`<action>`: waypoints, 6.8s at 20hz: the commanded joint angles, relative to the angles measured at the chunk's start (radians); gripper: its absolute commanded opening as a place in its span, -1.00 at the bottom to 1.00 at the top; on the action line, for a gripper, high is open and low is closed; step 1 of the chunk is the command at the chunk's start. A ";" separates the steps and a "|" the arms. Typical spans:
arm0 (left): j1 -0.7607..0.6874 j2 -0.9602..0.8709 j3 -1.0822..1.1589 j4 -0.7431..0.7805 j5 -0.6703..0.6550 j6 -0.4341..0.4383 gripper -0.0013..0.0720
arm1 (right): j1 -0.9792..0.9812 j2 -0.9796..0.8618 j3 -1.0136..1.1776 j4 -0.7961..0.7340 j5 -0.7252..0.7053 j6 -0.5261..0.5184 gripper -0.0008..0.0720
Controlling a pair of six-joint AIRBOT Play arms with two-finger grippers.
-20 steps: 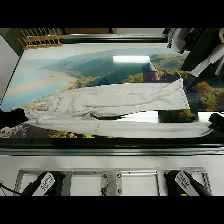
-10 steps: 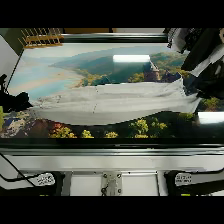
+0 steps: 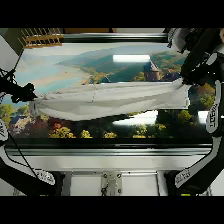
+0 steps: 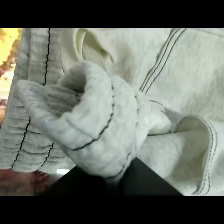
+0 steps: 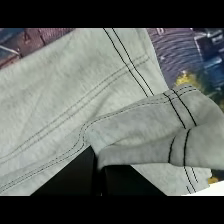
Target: Fold the clothes and pants, and hang the long-sleeved shirts on hangers.
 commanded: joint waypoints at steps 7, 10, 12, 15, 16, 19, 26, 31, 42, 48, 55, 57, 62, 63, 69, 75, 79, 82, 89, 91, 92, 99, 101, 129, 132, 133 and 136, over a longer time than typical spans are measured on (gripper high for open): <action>-0.008 -0.195 0.172 -0.178 0.057 -0.057 -0.79 | 0.007 -0.086 0.018 0.117 -0.204 0.021 -0.76; -0.007 -0.178 0.173 -0.194 0.175 -0.104 0.89 | 0.007 -0.092 0.016 0.289 -0.387 0.021 0.93; -0.006 -0.126 0.173 -0.189 0.252 -0.106 0.89 | 0.003 -0.070 0.016 0.405 -0.491 0.016 0.93; 0.013 -0.023 0.171 -0.078 0.240 -0.105 0.89 | -0.016 0.008 0.007 0.392 -0.411 -0.092 0.91; 0.018 0.005 0.163 -0.016 0.204 -0.103 0.89 | -0.026 0.040 -0.014 0.380 -0.344 -0.142 0.88; 0.044 0.130 -0.032 0.132 0.181 -0.103 0.89 | -0.063 0.165 -0.177 0.256 -0.155 -0.211 0.87; 0.085 0.343 -0.694 -0.178 0.445 -0.064 0.89 | -0.229 0.423 -0.801 0.202 -0.229 0.052 0.88; -0.009 0.344 -0.813 -0.248 0.614 -0.064 0.89 | -0.197 0.401 -0.970 0.431 -0.433 0.027 0.88; -0.095 0.292 -0.812 -0.248 0.737 -0.064 0.89 | 0.043 0.337 -0.970 0.464 -0.758 0.028 0.83; -0.063 0.282 -0.760 -0.236 0.668 -0.027 -0.89 | 0.021 0.381 -0.969 0.447 -0.742 -0.059 -0.90; 0.066 0.419 -0.803 -0.178 0.505 0.121 -0.89 | -0.005 0.624 -1.032 0.024 -0.353 -0.079 -0.90; 0.080 0.474 -0.883 -0.096 0.478 0.136 -0.89 | -0.004 0.700 -1.114 0.025 -0.320 -0.096 -0.90; 0.113 0.584 -1.035 -0.050 0.460 0.173 -0.89 | -0.003 0.855 -1.316 0.032 -0.250 -0.096 -0.90; 0.113 0.599 -1.044 -0.053 0.457 0.179 -0.88 | -0.003 0.873 -1.334 0.037 -0.236 -0.096 -0.89; 0.026 0.698 -0.870 -0.061 0.320 0.139 0.70 | -0.077 0.962 -1.200 0.043 -0.009 -0.217 1.00; -0.335 0.741 -0.798 -0.064 0.346 0.084 -0.89 | -0.447 0.800 -1.001 0.120 0.052 -0.468 1.00; -0.624 0.666 -0.797 -0.224 0.474 0.071 -0.89 | -0.623 0.555 -0.914 0.208 0.064 -0.605 1.00; -0.790 0.540 -0.726 -0.281 0.505 0.074 -0.89 | -0.649 0.403 -0.867 0.241 0.069 -0.713 1.00; -1.020 0.270 -0.454 -0.298 0.500 0.074 -0.89 | -0.594 0.190 -0.799 0.476 0.055 -0.844 1.00; -1.046 0.208 -0.378 -0.298 0.478 0.074 -0.89 | -0.546 0.159 -0.799 0.521 0.079 -0.863 1.00; -1.055 0.183 -0.349 -0.298 0.469 0.074 -0.89 | -0.521 0.147 -0.800 0.533 0.089 -0.862 1.00; -1.063 0.129 -0.289 -0.296 0.457 0.074 -0.89 | -0.408 0.127 -0.799 0.542 0.111 -0.855 -0.51; -1.062 0.125 -0.289 -0.296 0.470 0.074 -0.89 | -0.413 0.150 -0.799 0.539 0.124 -0.854 -0.90; -1.198 -0.313 0.233 -0.297 0.323 0.021 -0.89 | 0.411 0.723 -0.488 0.200 0.363 -0.137 -0.90; -1.114 -0.233 0.179 -0.294 0.330 0.022 -0.89 | 0.483 0.711 -0.488 0.200 0.354 -0.090 -0.90; -1.081 -0.195 0.144 -0.289 0.335 0.022 -0.89 | 0.506 0.706 -0.488 0.201 0.340 -0.079 -0.90; -0.956 -0.067 0.022 -0.287 0.340 0.052 -0.89 | 0.580 0.680 -0.488 0.220 0.277 -0.024 -0.90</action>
